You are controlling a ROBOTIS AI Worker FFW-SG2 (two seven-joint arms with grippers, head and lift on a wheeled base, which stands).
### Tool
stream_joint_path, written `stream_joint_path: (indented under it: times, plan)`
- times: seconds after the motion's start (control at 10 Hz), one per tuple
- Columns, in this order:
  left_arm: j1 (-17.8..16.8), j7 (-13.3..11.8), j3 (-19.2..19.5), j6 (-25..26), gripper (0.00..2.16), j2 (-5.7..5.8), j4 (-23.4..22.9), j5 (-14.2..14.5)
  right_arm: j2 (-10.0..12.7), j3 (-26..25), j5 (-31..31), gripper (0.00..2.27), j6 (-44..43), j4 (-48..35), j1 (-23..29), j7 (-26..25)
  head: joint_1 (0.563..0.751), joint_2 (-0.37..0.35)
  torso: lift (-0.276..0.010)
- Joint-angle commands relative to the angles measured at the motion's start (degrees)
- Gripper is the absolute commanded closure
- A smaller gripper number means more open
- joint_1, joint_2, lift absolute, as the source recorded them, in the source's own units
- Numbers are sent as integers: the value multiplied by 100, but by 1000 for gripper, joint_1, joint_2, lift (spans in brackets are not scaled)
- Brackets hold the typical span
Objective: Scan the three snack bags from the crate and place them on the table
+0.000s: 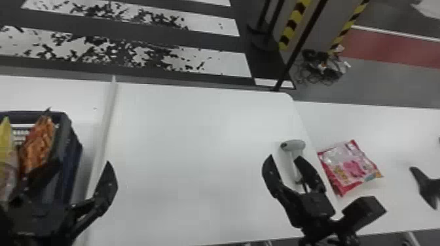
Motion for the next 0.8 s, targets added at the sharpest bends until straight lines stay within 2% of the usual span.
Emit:
stream_joint_path:
  times: [0.0, 0.1, 0.3, 0.5, 0.7]
  plan:
    - [198, 70, 542, 10, 39, -7, -166, 145, -16, -1, -46, 113, -18, 131, -84, 9, 695, -186, -62]
    - [312, 176, 780, 10, 76, -7, -307, 215, -24, 8, -55, 113, -18, 201, -128, 18, 695, -137, -62]
    - [532, 510, 1008, 10, 83, -25, -728, 206, -33, 43, -55, 113, -18, 351, -216, 18, 695, -51, -62]
    - [646, 1090, 1035, 168, 87, -25, -992, 74, -51, 69, -55, 113, -18, 491, -322, 18, 695, -3, -62]
    - [672, 1151, 1166, 221, 87, -60, -825, 118, -112, 60, -82, 113, -18, 526, -357, 18, 695, 22, -62]
